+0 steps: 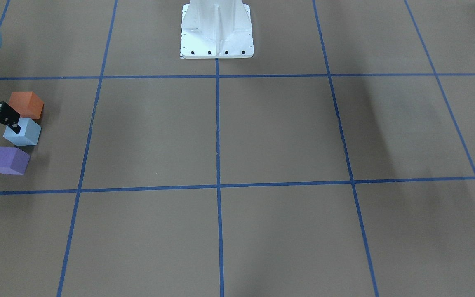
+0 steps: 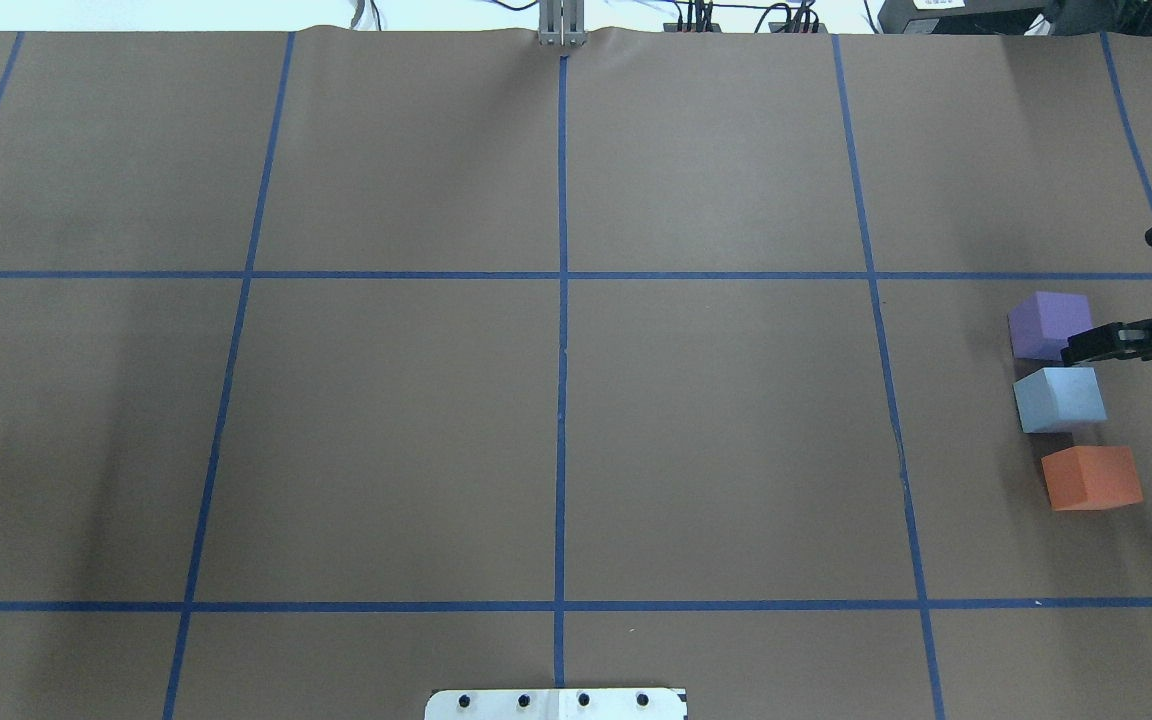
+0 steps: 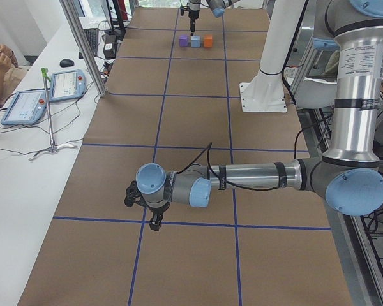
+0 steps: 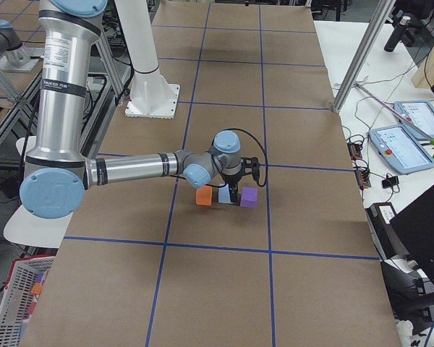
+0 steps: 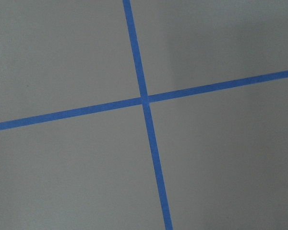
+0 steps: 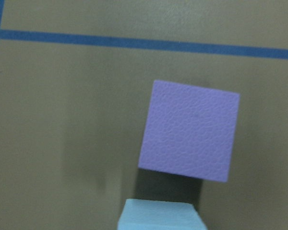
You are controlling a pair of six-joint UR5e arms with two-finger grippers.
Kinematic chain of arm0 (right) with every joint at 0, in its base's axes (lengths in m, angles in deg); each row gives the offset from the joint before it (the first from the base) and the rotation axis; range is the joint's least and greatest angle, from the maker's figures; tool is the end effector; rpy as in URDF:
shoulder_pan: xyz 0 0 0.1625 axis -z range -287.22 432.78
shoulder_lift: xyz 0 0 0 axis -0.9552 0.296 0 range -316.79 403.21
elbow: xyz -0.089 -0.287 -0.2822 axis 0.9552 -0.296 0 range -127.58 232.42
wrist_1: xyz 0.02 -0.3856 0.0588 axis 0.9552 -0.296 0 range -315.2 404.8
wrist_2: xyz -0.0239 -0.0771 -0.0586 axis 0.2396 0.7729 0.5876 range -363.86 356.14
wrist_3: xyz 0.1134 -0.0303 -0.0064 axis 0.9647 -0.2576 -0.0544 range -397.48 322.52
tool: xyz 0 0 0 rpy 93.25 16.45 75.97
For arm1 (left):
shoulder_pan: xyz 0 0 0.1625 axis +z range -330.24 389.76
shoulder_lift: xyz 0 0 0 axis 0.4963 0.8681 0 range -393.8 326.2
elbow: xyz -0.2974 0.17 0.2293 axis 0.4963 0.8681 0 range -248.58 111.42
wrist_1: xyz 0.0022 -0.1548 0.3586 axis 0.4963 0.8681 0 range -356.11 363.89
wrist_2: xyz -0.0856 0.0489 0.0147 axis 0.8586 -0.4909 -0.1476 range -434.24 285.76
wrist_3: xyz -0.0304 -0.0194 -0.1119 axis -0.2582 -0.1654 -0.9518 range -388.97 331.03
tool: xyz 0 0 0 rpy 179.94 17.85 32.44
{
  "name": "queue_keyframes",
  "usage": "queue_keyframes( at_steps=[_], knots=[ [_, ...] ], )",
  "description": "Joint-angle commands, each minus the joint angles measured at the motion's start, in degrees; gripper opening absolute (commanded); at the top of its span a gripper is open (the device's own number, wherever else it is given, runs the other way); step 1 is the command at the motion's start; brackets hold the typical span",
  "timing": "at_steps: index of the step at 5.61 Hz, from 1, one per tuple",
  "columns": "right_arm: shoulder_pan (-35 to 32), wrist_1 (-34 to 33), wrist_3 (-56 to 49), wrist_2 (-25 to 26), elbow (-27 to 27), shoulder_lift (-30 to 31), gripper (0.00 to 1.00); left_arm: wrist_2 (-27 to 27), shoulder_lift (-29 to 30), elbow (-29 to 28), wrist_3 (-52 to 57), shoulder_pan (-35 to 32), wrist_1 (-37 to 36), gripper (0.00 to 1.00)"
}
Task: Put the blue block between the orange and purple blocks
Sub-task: 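Open the right gripper and withdraw it from the cubes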
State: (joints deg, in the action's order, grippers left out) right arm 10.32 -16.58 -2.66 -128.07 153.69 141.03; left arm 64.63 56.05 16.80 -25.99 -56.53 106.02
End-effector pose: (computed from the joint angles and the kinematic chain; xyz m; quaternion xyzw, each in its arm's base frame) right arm -0.1470 -0.4269 0.5783 0.0794 -0.3785 -0.0228 0.9219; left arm -0.0140 -0.4755 0.6692 0.0558 0.4132 0.0795 0.9055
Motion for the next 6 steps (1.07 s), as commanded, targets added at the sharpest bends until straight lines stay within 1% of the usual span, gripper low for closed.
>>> queue_keyframes(
  at_steps=[1, 2, 3, 5, 6],
  knots=[
    [-15.0, -18.0, -29.9, -4.1, -0.6, -1.6, 1.0, 0.0, 0.0, 0.0, 0.0, 0.1, 0.0, 1.0],
    [-22.7, -26.4, -43.5, -6.3, -0.8, -1.2, 1.0, 0.0, 0.0, -0.1, 0.0, 0.1, 0.0, 1.0],
    [-28.4, -33.2, -48.6, -6.7, -0.6, -1.5, 1.0, -0.1, 0.0, -0.3, 0.0, 0.1, 0.0, 1.0],
    [-28.4, -32.9, -47.1, -6.4, -0.8, -0.6, 1.0, -0.1, 0.2, 0.0, -0.1, 0.0, 0.0, 1.0],
    [-28.4, -32.9, -46.3, -6.3, -0.8, -0.6, 1.0, -1.0, 0.7, 0.2, 0.0, 0.0, -0.3, 1.0]
  ],
)
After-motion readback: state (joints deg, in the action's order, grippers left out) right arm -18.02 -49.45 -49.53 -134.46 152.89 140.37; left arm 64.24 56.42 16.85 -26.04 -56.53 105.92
